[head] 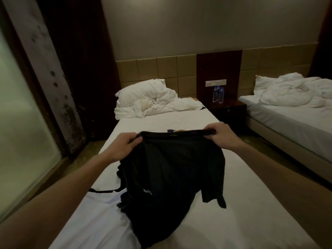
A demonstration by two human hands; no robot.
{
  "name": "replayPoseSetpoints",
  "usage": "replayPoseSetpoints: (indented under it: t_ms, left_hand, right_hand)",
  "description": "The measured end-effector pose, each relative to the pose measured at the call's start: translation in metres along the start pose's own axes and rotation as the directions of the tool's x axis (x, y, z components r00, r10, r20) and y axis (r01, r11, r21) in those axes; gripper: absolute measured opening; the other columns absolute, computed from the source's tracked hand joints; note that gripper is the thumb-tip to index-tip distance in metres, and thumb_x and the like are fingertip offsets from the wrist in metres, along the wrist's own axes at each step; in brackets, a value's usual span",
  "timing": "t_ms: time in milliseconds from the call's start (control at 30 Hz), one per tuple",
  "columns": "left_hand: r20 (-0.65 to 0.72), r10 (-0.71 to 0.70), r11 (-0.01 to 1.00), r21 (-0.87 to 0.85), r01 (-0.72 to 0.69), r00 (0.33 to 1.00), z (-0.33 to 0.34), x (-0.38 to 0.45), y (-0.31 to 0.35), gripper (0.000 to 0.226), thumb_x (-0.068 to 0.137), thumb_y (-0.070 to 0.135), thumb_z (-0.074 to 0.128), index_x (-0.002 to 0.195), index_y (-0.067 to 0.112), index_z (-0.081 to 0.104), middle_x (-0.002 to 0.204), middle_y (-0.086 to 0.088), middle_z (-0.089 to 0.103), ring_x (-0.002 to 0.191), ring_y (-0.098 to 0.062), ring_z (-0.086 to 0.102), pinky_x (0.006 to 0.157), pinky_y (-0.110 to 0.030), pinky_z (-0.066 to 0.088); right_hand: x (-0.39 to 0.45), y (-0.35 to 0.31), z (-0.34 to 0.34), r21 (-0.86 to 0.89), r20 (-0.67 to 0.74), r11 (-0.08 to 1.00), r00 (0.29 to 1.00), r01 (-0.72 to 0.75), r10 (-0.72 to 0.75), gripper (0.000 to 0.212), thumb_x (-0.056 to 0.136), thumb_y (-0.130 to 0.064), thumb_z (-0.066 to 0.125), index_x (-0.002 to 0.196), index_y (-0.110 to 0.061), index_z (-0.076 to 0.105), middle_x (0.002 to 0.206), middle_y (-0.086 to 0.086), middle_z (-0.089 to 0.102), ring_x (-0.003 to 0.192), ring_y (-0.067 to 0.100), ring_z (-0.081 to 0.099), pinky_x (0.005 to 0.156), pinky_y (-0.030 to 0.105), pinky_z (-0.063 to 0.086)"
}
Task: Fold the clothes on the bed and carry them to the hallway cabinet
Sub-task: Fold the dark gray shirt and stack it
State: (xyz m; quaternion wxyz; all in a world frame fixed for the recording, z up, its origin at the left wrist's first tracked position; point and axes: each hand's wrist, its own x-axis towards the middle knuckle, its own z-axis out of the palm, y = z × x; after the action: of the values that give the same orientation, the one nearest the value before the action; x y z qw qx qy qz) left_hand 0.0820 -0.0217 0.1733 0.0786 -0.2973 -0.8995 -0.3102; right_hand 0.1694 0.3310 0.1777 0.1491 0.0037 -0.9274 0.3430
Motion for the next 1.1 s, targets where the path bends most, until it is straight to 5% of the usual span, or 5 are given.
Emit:
replayPoseSetpoints:
  t_ms: [133, 400, 600, 800, 1100]
  left_hand:
    - [-0.193, -0.029, 0.986, -0.166, -0.004, 0.981, -0.027, 0.004, 0.022, 0.043, 0.100, 0.033, 0.054, 0.067, 0.007, 0.055, 0.060, -0.002, 0.051, 0.058, -0.012, 0.047, 0.060, -0.033, 0.037]
    - [-0.416, 0.019, 0.958, -0.252, -0.136, 0.909, -0.076, -0.009, 0.097, 0.021, 0.103, 0.020, 0.049, 0.094, 0.016, 0.067, 0.087, -0.001, 0.065, 0.081, -0.011, 0.059, 0.074, -0.028, 0.044]
    - [-0.573, 0.244, 0.967, 0.081, -0.243, 0.782, -0.116, -0.022, 0.152, 0.020, 0.102, 0.027, 0.052, 0.091, 0.018, 0.066, 0.082, 0.006, 0.066, 0.078, -0.007, 0.062, 0.067, -0.024, 0.046]
    - [-0.719, 0.383, 0.916, 0.378, -0.136, 0.581, -0.142, -0.016, 0.182, 0.038, 0.097, 0.052, 0.051, 0.077, 0.022, 0.064, 0.064, 0.006, 0.060, 0.057, -0.012, 0.058, 0.052, -0.034, 0.048]
    - [-0.623, 0.200, 0.932, 0.358, 0.049, 0.756, -0.068, 0.039, 0.120, 0.041, 0.100, 0.046, 0.046, 0.068, 0.022, 0.051, 0.061, 0.006, 0.050, 0.062, -0.018, 0.053, 0.055, -0.033, 0.034]
  right_hand:
    - [-0.002, -0.010, -0.019, -0.012, -0.124, 1.000, 0.992, 0.015, -0.016, 0.031, 0.094, 0.006, 0.050, 0.109, -0.014, 0.068, 0.109, 0.005, 0.065, 0.106, 0.021, 0.058, 0.091, 0.035, 0.048]
    - [-0.025, -0.066, -0.077, 0.045, -0.433, 0.979, 0.887, 0.199, -0.160, 0.010, 0.098, -0.017, 0.056, 0.105, -0.016, 0.063, 0.090, -0.008, 0.059, 0.082, 0.001, 0.053, 0.068, 0.015, 0.037]
    - [-0.050, -0.094, -0.145, -0.055, -0.598, 0.958, 0.759, 0.280, -0.256, 0.004, 0.092, -0.030, 0.066, 0.093, -0.030, 0.070, 0.083, -0.011, 0.064, 0.081, 0.005, 0.059, 0.066, 0.020, 0.042]
    - [-0.050, -0.108, -0.186, -0.096, -0.697, 0.943, 0.654, 0.320, -0.293, 0.015, 0.089, -0.027, 0.069, 0.093, -0.014, 0.077, 0.082, -0.005, 0.068, 0.082, 0.011, 0.062, 0.073, 0.022, 0.039]
    - [-0.002, -0.061, -0.128, 0.025, -0.482, 0.980, 0.862, 0.196, -0.160, 0.023, 0.099, -0.031, 0.056, 0.108, -0.016, 0.072, 0.096, -0.005, 0.064, 0.097, 0.015, 0.058, 0.073, 0.024, 0.036]
